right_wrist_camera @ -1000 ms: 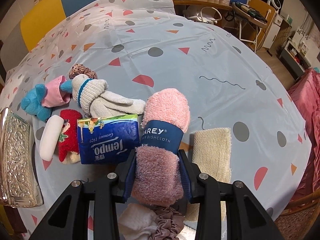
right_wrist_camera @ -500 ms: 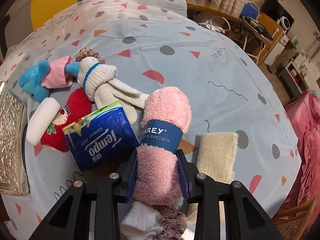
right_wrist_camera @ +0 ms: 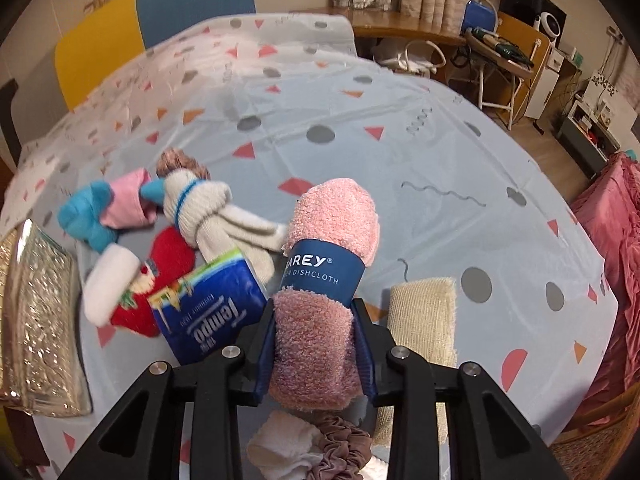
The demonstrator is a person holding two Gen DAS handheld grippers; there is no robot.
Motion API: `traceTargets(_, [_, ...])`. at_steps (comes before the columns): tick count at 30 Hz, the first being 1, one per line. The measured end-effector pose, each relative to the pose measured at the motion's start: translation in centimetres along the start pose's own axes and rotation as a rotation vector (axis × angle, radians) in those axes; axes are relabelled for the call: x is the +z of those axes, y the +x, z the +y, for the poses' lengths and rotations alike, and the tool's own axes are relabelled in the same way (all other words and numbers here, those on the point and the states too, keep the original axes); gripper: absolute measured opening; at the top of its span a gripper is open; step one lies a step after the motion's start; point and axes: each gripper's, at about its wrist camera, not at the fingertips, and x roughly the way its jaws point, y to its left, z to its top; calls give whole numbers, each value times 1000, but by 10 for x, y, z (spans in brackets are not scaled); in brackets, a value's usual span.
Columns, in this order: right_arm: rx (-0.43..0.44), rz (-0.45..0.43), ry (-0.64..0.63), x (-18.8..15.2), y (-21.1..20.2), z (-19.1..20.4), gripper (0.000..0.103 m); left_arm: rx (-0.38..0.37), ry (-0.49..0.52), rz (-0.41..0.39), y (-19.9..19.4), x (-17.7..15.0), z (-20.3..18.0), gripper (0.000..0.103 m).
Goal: Organize soft objects
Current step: 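Carry the white packet to the gold tin and release it with the left gripper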
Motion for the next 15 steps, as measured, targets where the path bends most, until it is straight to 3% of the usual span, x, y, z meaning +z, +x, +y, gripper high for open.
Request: traceTargets(15, [65, -79, -60, 13, -16, 22, 33, -36, 13, 30, -17, -31, 9, 77])
